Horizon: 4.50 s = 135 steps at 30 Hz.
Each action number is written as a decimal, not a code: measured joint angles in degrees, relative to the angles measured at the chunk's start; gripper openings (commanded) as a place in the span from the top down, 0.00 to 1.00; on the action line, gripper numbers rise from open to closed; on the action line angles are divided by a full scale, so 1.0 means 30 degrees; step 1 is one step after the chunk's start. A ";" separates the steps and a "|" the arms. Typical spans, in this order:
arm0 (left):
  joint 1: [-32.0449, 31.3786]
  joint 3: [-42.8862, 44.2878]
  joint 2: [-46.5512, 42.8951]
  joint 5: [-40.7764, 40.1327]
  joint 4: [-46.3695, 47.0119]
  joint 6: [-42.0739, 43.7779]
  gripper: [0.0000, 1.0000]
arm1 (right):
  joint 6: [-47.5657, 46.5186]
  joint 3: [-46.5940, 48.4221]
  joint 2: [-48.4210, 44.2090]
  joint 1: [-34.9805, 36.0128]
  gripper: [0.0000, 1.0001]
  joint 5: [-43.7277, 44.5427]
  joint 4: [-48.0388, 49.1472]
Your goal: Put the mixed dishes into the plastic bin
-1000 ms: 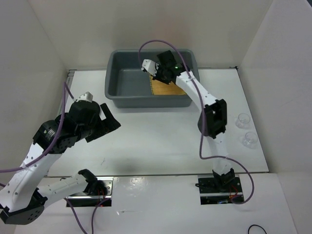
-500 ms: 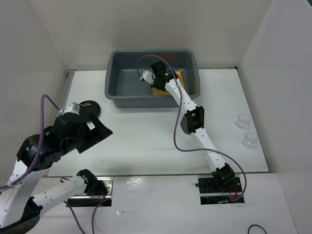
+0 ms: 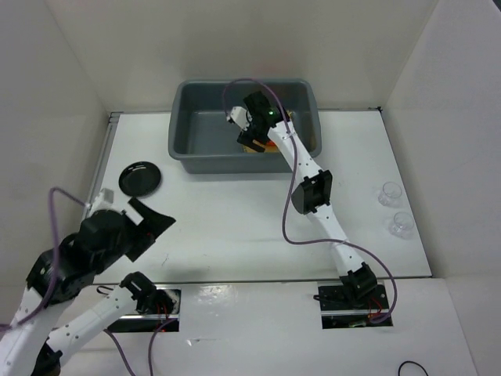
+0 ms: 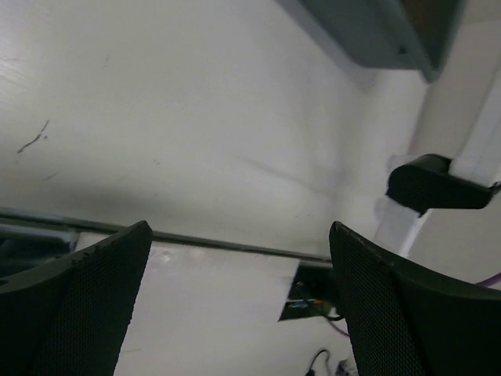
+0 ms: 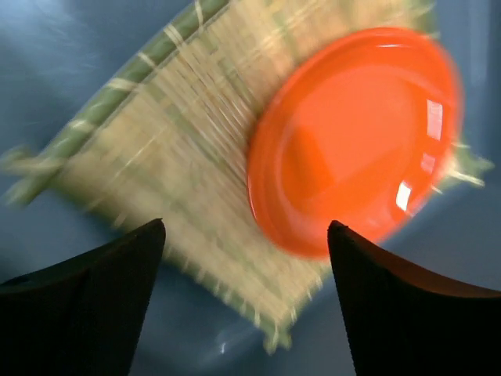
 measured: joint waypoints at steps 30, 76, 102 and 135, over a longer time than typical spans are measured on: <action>1.9212 0.3082 1.5016 1.0069 0.7621 0.9624 0.00 | 0.5807 -3.6115 -3.2647 -0.2091 0.01 -0.0699 0.6251; 2.1413 0.5217 1.9511 0.5952 0.8488 0.5319 1.00 | 0.8575 -4.6847 -4.3626 -0.0772 0.01 0.5115 1.4360; 1.6262 1.4630 2.3511 0.8174 0.8539 0.6382 0.66 | 0.8568 -4.6847 -4.3969 -0.0780 0.01 0.5115 1.4477; 2.0327 1.5125 3.2581 0.4342 0.5887 0.4444 0.23 | 0.8568 -4.6847 -4.3954 -0.0780 0.01 0.5129 1.4484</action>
